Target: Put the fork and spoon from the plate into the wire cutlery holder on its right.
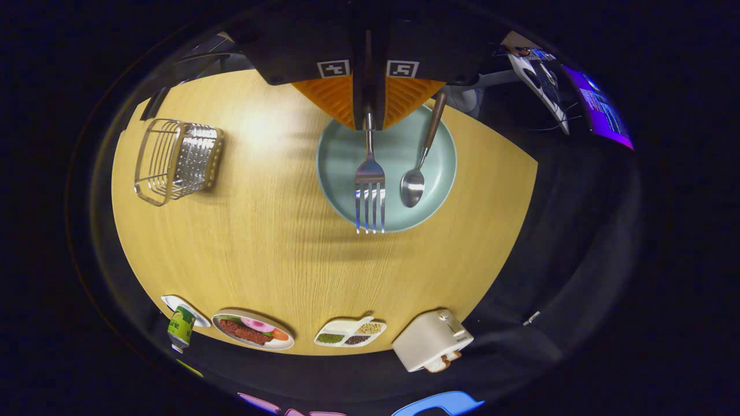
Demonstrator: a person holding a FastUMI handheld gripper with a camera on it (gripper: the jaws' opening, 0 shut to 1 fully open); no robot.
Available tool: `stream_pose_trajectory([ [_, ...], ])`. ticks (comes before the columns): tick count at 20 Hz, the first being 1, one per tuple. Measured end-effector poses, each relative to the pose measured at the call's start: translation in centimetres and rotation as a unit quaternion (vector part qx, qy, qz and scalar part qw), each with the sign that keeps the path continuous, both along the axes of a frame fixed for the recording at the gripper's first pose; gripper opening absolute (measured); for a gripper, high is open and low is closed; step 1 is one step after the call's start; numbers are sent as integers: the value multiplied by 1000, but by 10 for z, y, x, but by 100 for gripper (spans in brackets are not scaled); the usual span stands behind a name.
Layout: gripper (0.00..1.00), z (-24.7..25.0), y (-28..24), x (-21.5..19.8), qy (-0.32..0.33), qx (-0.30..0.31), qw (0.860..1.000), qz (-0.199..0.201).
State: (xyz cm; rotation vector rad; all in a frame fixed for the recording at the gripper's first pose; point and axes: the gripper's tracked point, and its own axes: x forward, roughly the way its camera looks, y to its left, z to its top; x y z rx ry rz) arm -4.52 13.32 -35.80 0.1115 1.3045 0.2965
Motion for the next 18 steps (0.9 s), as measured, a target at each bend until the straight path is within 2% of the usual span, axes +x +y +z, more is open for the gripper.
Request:
stream_pose_trajectory([
  [2, 8, 25, -25, 0, 9, 13, 1000, -16],
  [4, 8, 44, -61, 4, 11, -1, 1000, -17],
  [7, 8, 59, -125, 1, 20, -50, 999, 3],
  [12, 8, 64, -193, 0, 84, -90, 992, 28],
  [15, 8, 58, -219, 7, 131, -120, 982, 70],
  [18, 8, 45, -236, 12, 177, -156, 965, 115],
])
